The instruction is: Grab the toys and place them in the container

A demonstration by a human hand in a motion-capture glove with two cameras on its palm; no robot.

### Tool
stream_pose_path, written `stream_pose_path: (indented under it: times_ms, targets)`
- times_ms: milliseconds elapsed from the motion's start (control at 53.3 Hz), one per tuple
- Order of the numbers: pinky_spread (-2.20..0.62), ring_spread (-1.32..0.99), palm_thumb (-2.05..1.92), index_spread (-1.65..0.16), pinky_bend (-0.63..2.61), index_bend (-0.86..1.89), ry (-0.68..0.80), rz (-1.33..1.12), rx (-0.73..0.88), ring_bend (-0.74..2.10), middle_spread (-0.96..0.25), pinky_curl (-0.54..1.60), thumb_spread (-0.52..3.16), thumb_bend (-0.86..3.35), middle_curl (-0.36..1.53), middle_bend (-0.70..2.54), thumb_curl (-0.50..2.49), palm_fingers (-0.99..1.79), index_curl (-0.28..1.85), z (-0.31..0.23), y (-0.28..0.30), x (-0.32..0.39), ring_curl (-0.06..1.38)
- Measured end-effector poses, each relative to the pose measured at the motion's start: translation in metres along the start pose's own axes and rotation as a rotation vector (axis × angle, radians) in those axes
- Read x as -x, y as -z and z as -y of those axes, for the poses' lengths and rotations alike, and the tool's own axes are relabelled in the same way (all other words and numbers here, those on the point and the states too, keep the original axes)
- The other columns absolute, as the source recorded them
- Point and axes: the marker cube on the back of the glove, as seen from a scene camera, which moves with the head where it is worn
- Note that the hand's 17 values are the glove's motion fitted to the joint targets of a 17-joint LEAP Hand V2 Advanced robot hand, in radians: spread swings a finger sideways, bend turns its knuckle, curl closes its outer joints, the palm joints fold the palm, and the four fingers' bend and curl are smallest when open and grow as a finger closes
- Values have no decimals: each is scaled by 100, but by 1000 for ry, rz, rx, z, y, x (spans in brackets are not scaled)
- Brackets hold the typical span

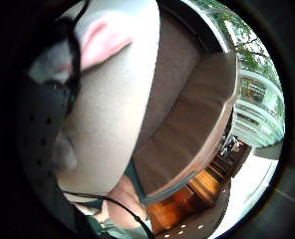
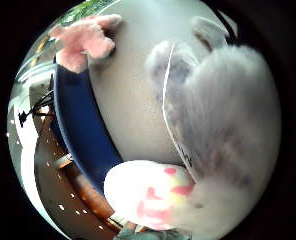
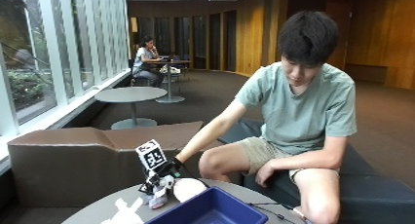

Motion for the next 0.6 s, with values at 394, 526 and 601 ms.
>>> stream_pose_path:
  times_ms: [394,526,601]
  targets:
    - [-38,-40,74,-36,94,51,208,-214,-119,79,-30,39,78,25,37,63,69,106,51,-66,175,78,47]
    - [-39,-43,74,-39,96,58,314,-189,-257,81,-32,41,65,25,43,69,76,104,61,-108,250,138,50]
    - [-39,-44,74,-40,97,60,338,-178,-302,83,-33,42,59,24,46,72,80,101,67,-132,275,160,52]
